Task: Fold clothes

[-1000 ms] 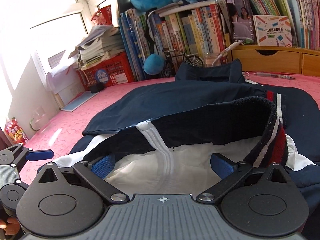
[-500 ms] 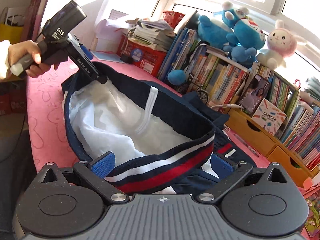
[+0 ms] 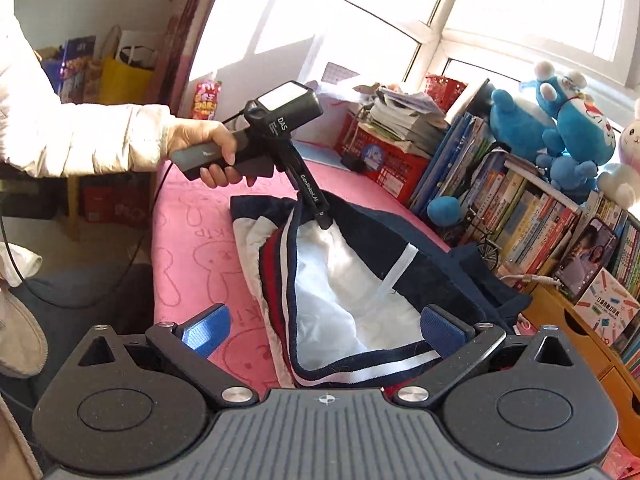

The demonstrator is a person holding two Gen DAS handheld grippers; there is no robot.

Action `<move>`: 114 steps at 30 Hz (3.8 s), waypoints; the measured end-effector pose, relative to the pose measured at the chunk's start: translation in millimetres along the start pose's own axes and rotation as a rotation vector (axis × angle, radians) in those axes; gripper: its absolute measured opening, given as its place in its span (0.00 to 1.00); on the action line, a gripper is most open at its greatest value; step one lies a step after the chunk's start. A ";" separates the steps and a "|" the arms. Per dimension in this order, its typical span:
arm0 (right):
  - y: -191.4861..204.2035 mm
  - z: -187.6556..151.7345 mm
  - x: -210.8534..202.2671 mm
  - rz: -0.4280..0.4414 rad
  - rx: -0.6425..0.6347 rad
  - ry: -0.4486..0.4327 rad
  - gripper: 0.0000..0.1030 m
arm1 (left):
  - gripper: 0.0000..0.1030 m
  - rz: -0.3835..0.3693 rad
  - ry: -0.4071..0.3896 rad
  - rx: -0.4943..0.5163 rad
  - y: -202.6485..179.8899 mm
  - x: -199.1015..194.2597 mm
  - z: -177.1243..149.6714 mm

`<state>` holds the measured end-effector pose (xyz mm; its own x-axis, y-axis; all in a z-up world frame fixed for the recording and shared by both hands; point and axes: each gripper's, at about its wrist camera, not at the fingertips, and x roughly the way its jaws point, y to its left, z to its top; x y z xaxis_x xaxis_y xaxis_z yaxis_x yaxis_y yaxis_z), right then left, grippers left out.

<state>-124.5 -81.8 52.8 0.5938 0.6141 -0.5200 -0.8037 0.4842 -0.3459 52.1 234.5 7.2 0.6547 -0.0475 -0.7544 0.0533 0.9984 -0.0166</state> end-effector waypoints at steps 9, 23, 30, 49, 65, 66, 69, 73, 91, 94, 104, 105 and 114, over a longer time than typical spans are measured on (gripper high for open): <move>-21.1 14.1 98.2 -0.407 0.131 0.068 1.00 | 1.00 -0.088 -0.023 0.043 3.8 -33.4 -4.6; -108.8 -27.8 94.7 -0.671 0.523 0.164 0.64 | 1.00 -0.061 -0.102 0.101 -9.8 -65.0 -0.2; -146.7 -56.3 43.2 -0.662 0.698 0.090 0.38 | 1.00 -0.068 -0.003 -0.159 21.1 -18.7 19.0; -54.6 11.1 148.7 -0.466 0.184 0.127 0.95 | 1.00 -0.415 0.057 -0.389 55.3 -32.1 10.4; -147.8 -82.1 65.9 -0.465 0.572 0.085 0.95 | 1.00 -0.364 -0.061 0.118 -9.5 -46.4 -25.6; -141.3 -82.8 61.5 -0.441 0.520 0.107 0.95 | 1.00 -0.350 -0.069 0.131 -13.3 -41.5 -25.6; -114.5 -79.8 55.7 -0.306 0.412 0.095 0.94 | 1.00 -0.219 -0.035 0.125 -17.0 -21.6 -25.8; -103.6 -69.4 75.9 -0.287 0.390 0.092 0.94 | 1.00 -0.065 0.010 0.097 -18.6 3.0 -26.6; -112.8 -73.0 84.5 -0.345 0.606 0.122 0.66 | 1.00 -0.137 -0.094 0.126 -23.2 17.9 -21.2; -101.6 -77.1 91.9 -0.344 0.569 0.165 0.57 | 0.88 -0.133 -0.121 0.088 -22.4 13.0 -28.9; -90.6 -29.8 41.7 -0.464 0.526 -0.049 0.10 | 0.24 -0.078 -0.413 0.124 -44.7 -74.7 -17.9; -93.5 -22.4 38.8 -0.485 0.511 -0.071 0.10 | 0.24 -0.084 -0.440 0.112 -44.3 -78.3 -5.5; -192.2 15.9 97.8 -0.669 0.496 -0.100 0.10 | 0.35 0.020 -0.446 0.150 -50.9 6.9 114.4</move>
<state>88.7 -104.9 80.8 0.9586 0.1408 -0.2477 -0.1840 0.9697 -0.1609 140.1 180.0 77.9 0.9150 -0.0692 -0.3975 0.1243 0.9856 0.1145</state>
